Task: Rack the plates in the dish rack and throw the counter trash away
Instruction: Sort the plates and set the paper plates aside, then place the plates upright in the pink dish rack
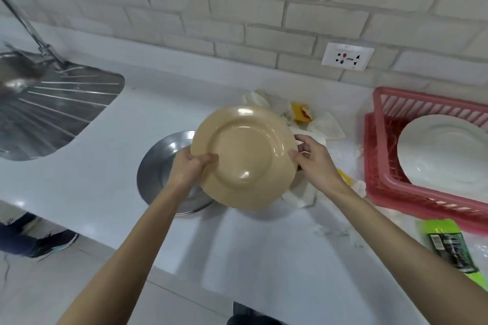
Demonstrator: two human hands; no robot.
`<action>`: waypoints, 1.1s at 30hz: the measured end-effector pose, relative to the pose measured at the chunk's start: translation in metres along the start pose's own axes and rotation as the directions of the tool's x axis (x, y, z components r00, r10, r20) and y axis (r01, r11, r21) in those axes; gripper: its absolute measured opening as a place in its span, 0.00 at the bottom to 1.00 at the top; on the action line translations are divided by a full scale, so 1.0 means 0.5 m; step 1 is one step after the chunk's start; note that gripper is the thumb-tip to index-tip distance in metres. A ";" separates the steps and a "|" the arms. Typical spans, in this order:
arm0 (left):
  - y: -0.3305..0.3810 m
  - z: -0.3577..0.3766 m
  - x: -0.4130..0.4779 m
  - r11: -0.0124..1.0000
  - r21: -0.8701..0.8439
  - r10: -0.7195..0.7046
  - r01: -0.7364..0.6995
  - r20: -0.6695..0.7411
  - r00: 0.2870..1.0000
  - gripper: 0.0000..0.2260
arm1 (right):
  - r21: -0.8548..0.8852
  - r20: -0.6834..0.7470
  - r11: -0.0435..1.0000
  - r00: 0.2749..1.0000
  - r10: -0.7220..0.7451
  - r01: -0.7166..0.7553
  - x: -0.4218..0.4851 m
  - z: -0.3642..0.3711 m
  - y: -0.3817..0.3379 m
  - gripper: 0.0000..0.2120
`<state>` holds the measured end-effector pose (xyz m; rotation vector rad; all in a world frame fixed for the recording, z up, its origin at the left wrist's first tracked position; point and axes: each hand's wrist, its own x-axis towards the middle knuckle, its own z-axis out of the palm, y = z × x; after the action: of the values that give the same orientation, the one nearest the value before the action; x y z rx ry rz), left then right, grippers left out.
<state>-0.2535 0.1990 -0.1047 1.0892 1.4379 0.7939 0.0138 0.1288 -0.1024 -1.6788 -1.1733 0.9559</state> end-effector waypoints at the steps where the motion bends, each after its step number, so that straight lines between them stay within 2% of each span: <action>1: -0.009 -0.019 0.006 0.999 0.052 0.015 -0.014 -0.018 1.000 0.18 | -0.011 0.019 1.000 1.000 0.004 -0.004 0.001 0.020 -0.002 0.14; 5: -0.041 -0.089 0.018 0.978 0.188 0.106 -0.088 -0.084 0.991 0.19 | -0.065 0.089 0.998 0.996 0.015 -0.009 0.011 0.105 -0.010 0.13; 8: -0.056 -0.131 0.032 0.961 0.252 0.156 -0.116 -0.146 0.977 0.25 | -0.089 0.121 0.996 0.992 0.030 -0.019 0.019 0.163 -0.017 0.14; 15: -0.106 -0.206 0.072 0.986 0.161 0.100 -0.054 -0.297 0.950 0.21 | -0.242 0.169 0.969 0.986 -0.008 0.049 0.029 0.278 -0.014 0.10; 18: -0.119 -0.225 0.086 0.985 0.156 0.128 -0.078 -0.346 0.929 0.20 | -0.318 0.219 0.943 0.975 -0.021 0.092 0.030 0.308 -0.016 0.15; 22: -0.132 -0.241 0.099 0.968 0.228 0.185 -0.108 -0.351 0.918 0.18 | -0.428 0.260 0.894 0.965 -0.018 0.132 0.048 0.327 -0.014 0.17; 26: -0.144 -0.244 0.113 0.950 0.287 0.216 -0.122 -0.323 0.922 0.12 | -0.517 0.263 0.846 0.965 0.015 0.128 0.061 0.327 -0.014 0.18; 30: -0.164 -0.248 0.131 0.928 0.348 0.243 -0.131 -0.300 0.922 0.15 | -0.567 0.254 0.814 0.967 0.031 0.123 0.072 0.320 -0.015 0.19; 33: -0.167 -0.236 0.127 0.927 0.337 0.268 -0.168 -0.279 0.922 0.09 | -0.631 0.231 0.769 0.971 0.060 0.102 0.080 0.316 -0.018 0.18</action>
<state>-0.3827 0.2409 -0.1849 1.4291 1.7767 0.9629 -0.1227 0.2027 -0.1531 -2.1083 -1.8338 0.7985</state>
